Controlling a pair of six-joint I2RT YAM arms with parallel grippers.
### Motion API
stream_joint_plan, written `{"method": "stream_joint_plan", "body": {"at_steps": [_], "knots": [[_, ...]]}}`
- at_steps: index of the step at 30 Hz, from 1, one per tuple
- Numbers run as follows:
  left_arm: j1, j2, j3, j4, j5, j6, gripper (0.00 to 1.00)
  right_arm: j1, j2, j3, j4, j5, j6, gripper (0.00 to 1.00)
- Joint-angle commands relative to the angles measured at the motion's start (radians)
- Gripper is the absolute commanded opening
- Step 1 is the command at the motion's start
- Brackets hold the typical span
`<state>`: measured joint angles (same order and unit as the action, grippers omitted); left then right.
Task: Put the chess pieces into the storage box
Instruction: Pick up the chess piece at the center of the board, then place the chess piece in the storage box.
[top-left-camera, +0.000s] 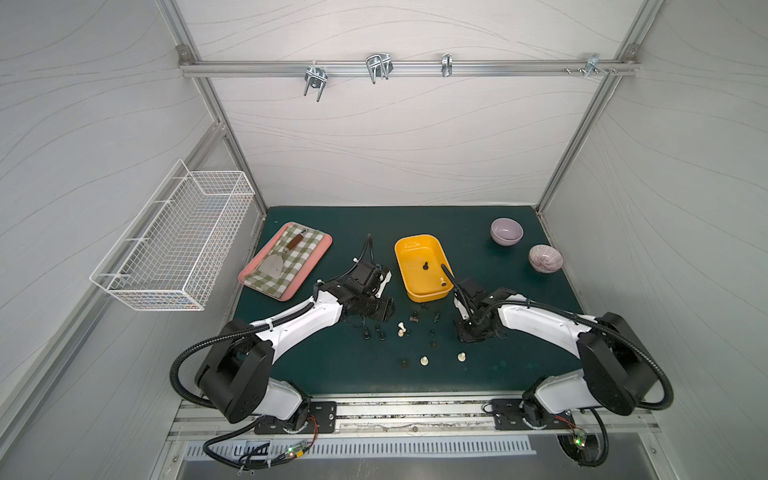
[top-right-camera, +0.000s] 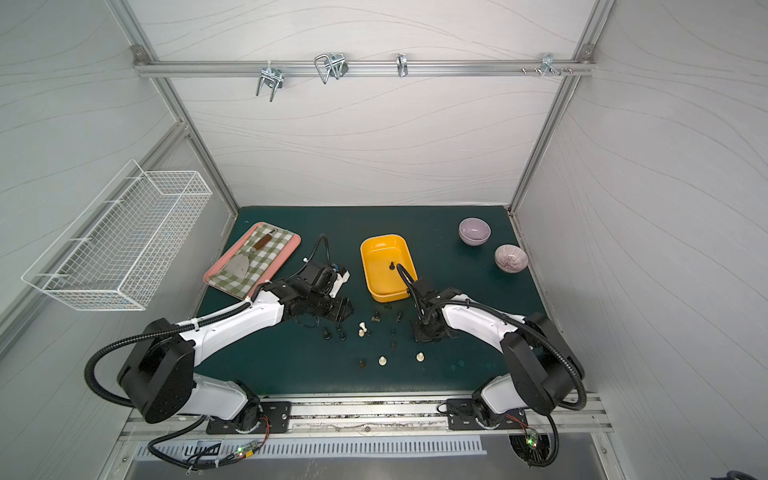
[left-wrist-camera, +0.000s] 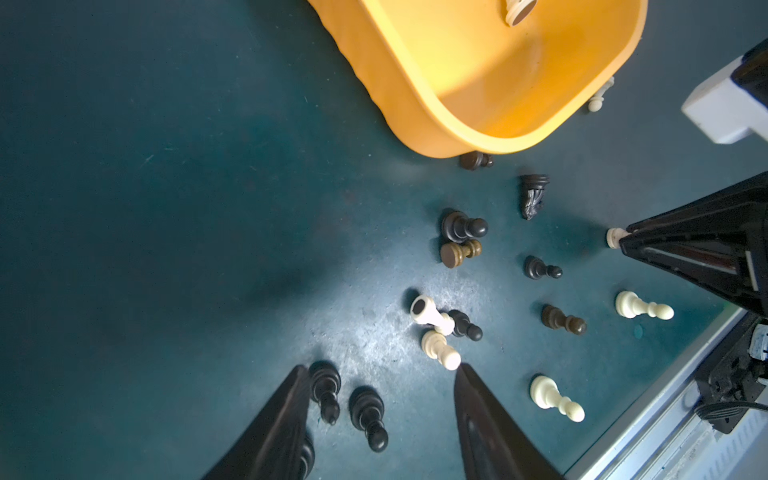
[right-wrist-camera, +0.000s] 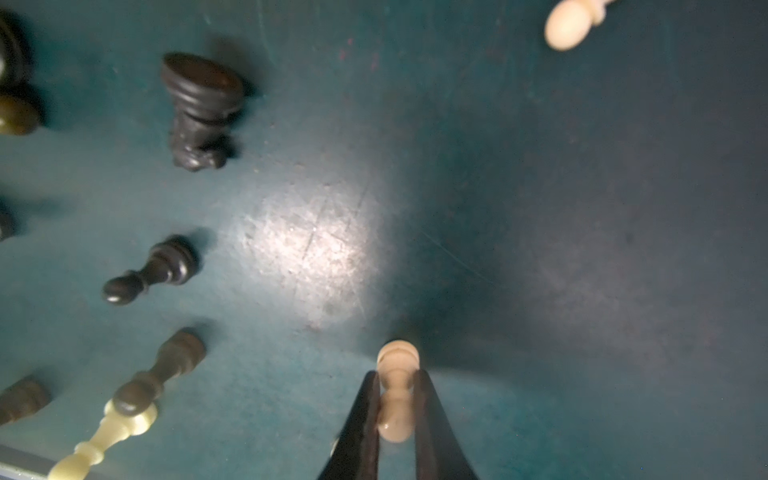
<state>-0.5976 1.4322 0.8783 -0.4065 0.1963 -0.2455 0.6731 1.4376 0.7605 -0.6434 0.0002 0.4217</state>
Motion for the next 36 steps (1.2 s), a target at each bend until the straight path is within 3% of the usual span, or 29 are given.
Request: {"method": "stream_joint_plan", "body": {"at_steps": [1, 16, 25, 36], "knots": [[0.004, -0.007, 0.033, 0.010, 0.012, 0.006, 0.57, 0.007, 0.006, 0.029, -0.005, 0.004, 0.011, 0.17], [0.004, -0.007, 0.054, -0.001, 0.013, -0.005, 0.57, -0.032, 0.027, 0.238, 0.024, -0.055, -0.056, 0.16], [0.004, -0.017, 0.063, -0.015, 0.006, -0.003, 0.57, -0.088, 0.158, 0.441, 0.067, -0.088, -0.128, 0.16], [0.004, -0.046, 0.044, -0.024, -0.003, -0.009, 0.57, -0.129, 0.278, 0.521, 0.114, -0.112, -0.142, 0.16]]}}
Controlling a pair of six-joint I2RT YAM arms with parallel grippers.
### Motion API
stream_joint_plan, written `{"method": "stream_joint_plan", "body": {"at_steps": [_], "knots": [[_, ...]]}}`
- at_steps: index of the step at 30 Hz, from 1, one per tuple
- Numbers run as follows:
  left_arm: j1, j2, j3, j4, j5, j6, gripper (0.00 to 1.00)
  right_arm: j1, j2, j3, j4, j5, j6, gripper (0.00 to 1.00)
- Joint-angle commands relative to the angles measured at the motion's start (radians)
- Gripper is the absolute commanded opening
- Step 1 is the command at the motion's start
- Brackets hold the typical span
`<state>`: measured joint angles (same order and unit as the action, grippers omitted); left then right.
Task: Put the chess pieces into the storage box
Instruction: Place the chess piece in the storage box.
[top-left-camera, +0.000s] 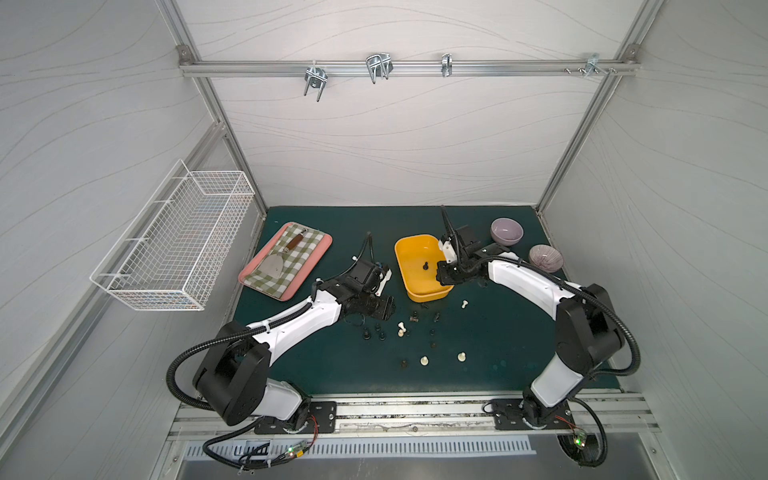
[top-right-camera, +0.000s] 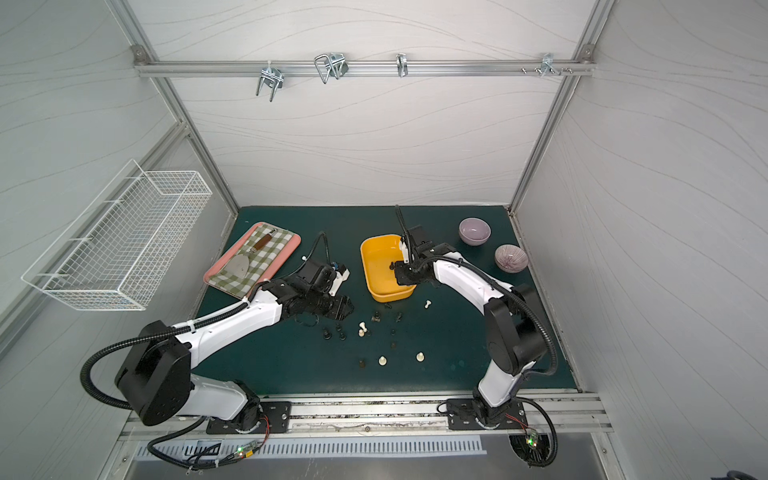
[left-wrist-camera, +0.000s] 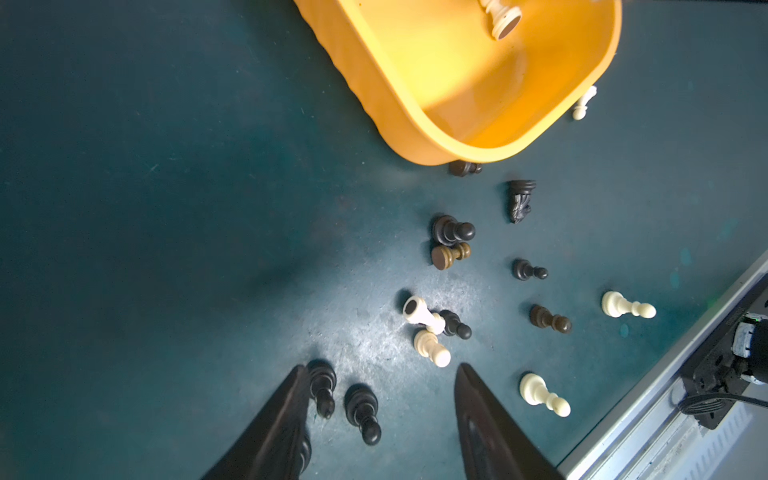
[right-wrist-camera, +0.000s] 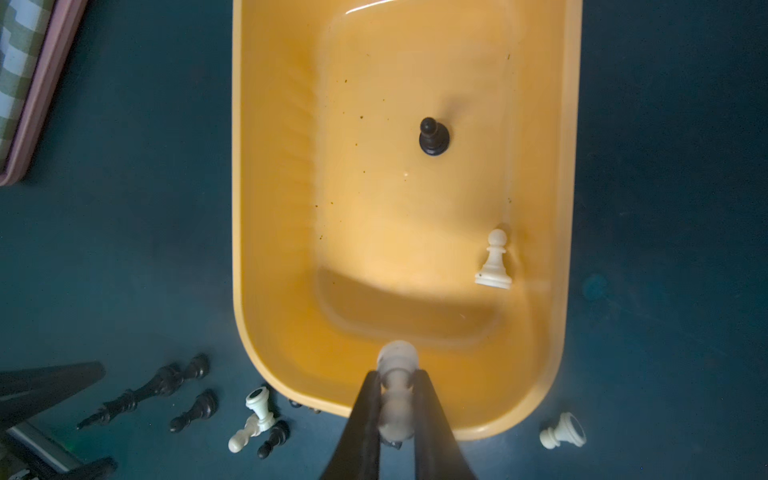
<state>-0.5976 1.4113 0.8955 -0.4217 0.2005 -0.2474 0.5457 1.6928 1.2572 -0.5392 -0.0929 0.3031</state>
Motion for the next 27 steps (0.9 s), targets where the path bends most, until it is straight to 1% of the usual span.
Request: {"method": "stream_joint_plan", "body": {"at_steps": [1, 27], "knots": [[0.004, -0.029, 0.023, -0.010, -0.007, -0.010, 0.57, -0.002, 0.028, 0.026, 0.013, -0.021, -0.024, 0.16], [0.003, -0.054, -0.007, -0.003, -0.008, -0.026, 0.58, -0.007, 0.041, 0.000, 0.035, -0.021, -0.023, 0.18]]}}
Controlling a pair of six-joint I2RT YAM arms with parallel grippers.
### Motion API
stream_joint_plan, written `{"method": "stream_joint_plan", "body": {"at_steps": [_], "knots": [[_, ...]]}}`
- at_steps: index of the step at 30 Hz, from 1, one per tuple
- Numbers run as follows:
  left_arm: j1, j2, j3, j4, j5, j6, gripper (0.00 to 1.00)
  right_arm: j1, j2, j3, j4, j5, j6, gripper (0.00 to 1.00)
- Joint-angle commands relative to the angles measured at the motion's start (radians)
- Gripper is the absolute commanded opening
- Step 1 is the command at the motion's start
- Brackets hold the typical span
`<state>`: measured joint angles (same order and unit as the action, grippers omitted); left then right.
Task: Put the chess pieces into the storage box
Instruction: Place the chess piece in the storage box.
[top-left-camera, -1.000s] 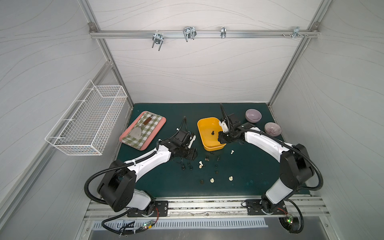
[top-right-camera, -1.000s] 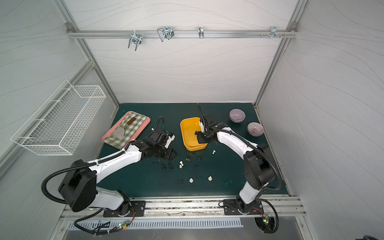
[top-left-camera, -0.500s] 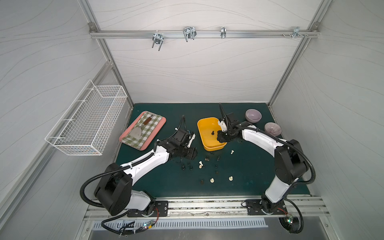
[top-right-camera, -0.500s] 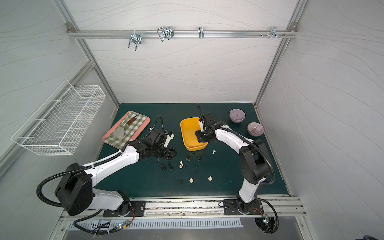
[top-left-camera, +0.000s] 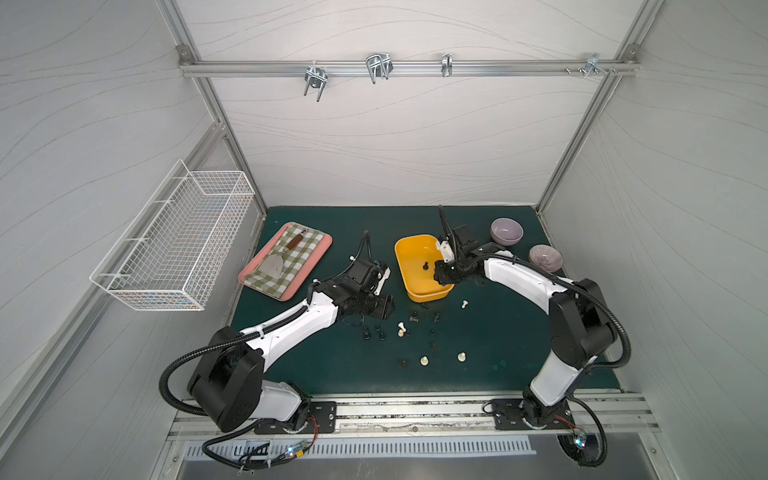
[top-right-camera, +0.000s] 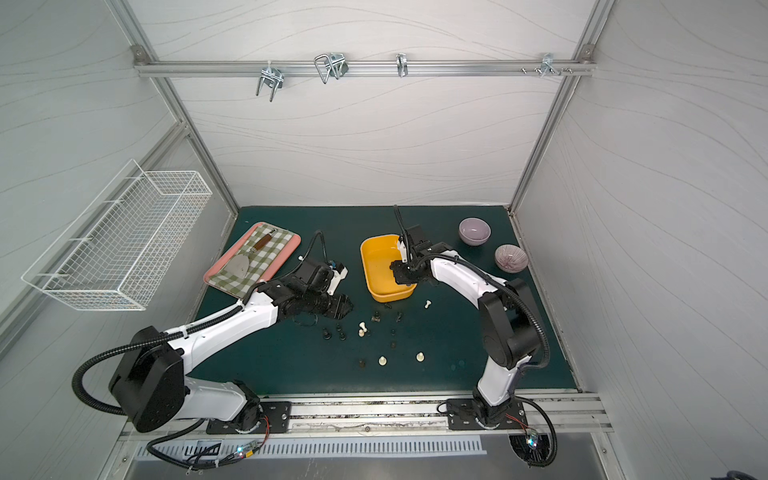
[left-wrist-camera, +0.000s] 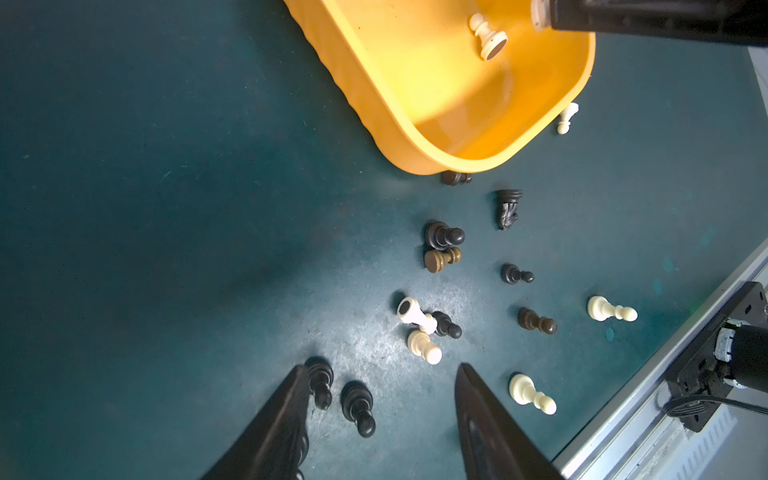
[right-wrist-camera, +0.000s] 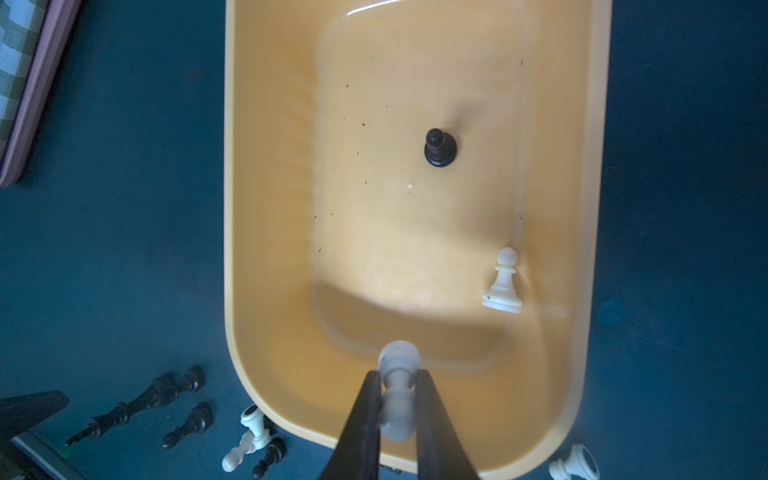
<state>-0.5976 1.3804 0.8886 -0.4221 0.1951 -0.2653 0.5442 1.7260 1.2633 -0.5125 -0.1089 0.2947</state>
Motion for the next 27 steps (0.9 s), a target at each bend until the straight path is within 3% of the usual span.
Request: {"method": "stream_joint_plan", "body": {"at_steps": [1, 27], "knots": [[0.004, -0.023, -0.001, -0.001, -0.002, -0.008, 0.58, -0.004, 0.009, -0.005, 0.009, -0.005, -0.015, 0.18], [0.004, -0.057, -0.055, 0.013, -0.007, -0.035, 0.58, -0.016, -0.030, -0.046, 0.016, 0.005, -0.013, 0.22]]}}
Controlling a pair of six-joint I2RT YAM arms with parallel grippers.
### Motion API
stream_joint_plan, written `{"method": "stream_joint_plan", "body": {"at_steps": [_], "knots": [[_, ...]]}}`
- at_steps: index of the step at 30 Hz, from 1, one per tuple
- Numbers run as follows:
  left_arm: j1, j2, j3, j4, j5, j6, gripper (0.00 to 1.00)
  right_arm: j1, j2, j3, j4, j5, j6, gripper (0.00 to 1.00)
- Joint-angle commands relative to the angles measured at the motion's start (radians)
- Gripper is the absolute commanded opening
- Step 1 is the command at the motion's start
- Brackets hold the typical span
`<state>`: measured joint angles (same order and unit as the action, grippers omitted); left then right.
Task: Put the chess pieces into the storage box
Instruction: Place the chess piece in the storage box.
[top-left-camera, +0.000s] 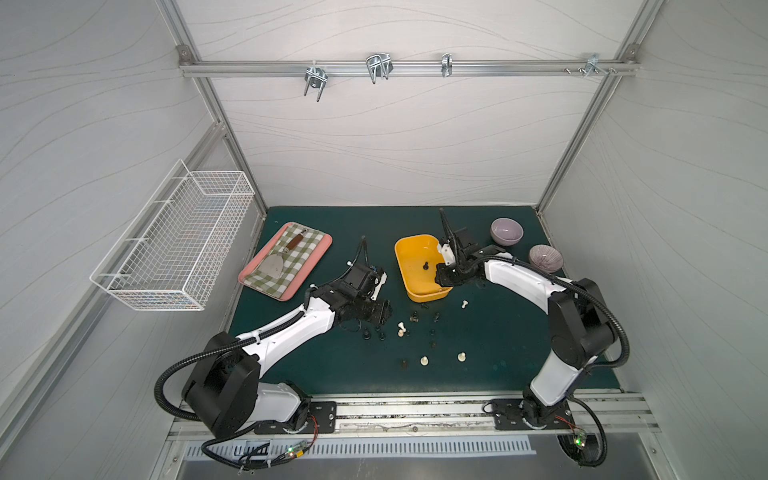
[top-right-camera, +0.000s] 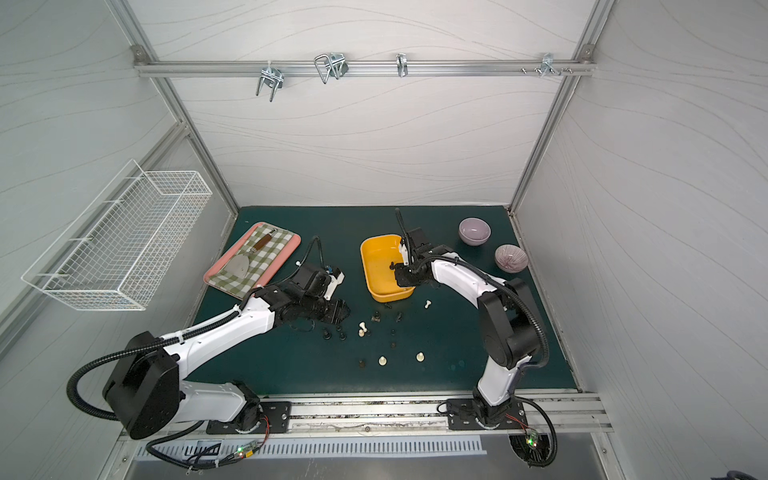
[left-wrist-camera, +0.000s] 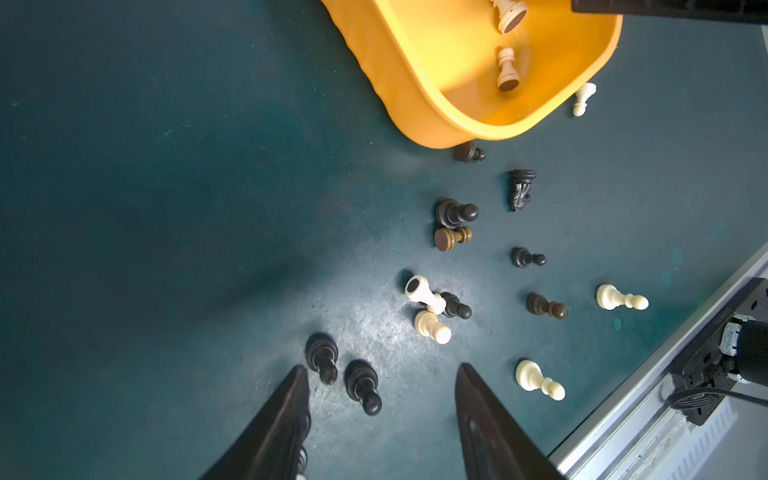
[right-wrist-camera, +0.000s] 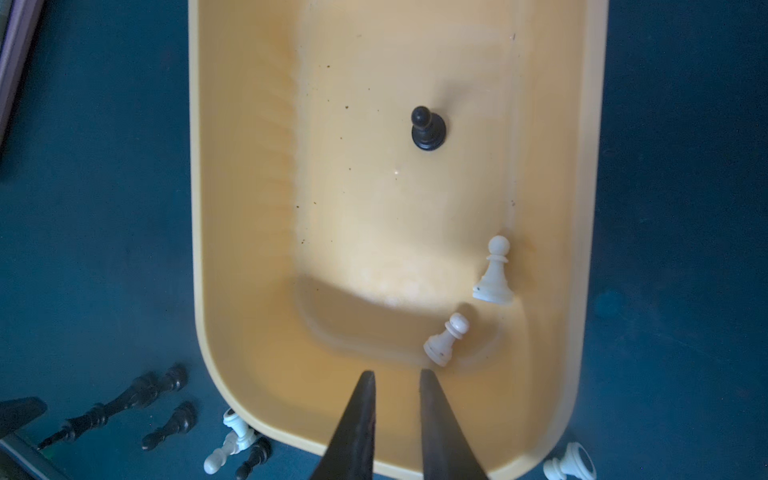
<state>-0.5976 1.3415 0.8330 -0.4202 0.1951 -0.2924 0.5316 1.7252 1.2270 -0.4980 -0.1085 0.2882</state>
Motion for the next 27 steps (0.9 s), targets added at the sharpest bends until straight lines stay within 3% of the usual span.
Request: {"method": "stream_joint_plan", "body": {"at_steps": [1, 13, 27], "knots": [[0.003, -0.016, 0.004, 0.008, -0.007, -0.006, 0.58, -0.005, -0.032, -0.011, 0.002, 0.004, -0.007, 0.22], [0.002, 0.002, 0.044, -0.033, -0.041, 0.019, 0.58, -0.018, -0.116, 0.002, -0.045, 0.004, -0.020, 0.23], [0.001, 0.010, 0.048, -0.051, -0.038, 0.025, 0.58, -0.062, -0.308, -0.171, -0.073, 0.016, 0.008, 0.23]]}}
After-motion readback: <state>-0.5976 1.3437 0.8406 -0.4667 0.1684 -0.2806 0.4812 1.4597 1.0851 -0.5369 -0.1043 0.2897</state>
